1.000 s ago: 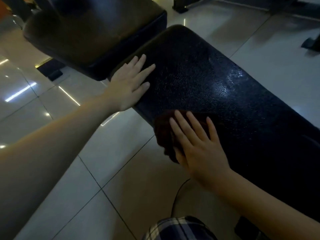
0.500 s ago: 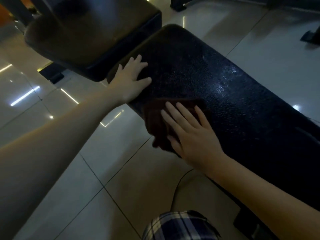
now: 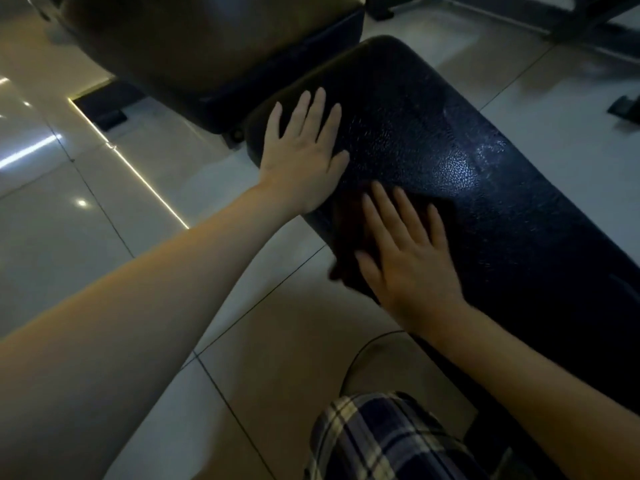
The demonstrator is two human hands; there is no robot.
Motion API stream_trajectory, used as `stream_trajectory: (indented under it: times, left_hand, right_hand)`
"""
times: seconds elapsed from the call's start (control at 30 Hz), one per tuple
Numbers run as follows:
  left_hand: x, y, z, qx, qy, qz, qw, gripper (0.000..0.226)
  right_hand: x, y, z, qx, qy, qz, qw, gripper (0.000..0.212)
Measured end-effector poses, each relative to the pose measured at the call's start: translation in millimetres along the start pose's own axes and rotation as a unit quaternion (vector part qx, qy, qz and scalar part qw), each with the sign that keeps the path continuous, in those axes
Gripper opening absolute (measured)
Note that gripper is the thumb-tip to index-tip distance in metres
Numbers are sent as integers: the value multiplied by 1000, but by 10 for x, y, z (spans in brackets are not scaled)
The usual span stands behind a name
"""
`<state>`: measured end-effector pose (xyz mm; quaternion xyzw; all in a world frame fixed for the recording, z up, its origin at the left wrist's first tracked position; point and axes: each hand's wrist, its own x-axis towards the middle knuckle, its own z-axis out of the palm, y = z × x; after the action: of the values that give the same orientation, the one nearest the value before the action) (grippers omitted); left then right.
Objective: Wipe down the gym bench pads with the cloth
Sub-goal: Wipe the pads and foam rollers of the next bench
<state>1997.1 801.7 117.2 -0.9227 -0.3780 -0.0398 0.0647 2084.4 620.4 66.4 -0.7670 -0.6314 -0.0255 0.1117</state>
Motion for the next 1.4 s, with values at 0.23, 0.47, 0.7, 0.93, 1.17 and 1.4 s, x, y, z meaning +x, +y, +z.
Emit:
stream_trajectory:
  times: [0.23, 0.47, 0.7, 0.93, 1.17, 1.4]
  left_hand:
    - [13, -61, -14, -42, 22, 10, 999, 55]
    - [4, -7, -5, -7, 20, 3, 1000, 67]
    - [-27, 53, 79, 5, 54, -10, 998, 72]
    - [-44, 66, 39, 13, 61, -13, 998, 74]
    - [-34, 82, -81, -2, 2, -11, 1000, 70]
    - [115, 454, -138, -19, -44, -75, 996, 81]
  right_hand:
    - [577, 98, -137, 31, -41, -82, 995, 78]
    - [-673, 645, -26, -27, -71, -106, 991, 76]
    - [-681, 552, -31, 24, -45, -14, 999, 68]
    - [1248, 524, -197, 67, 17, 148, 987, 61]
    - [1060, 583, -189, 85, 11, 128, 988, 60]
    - [-585, 557, -20, 83, -8, 130, 988, 62]
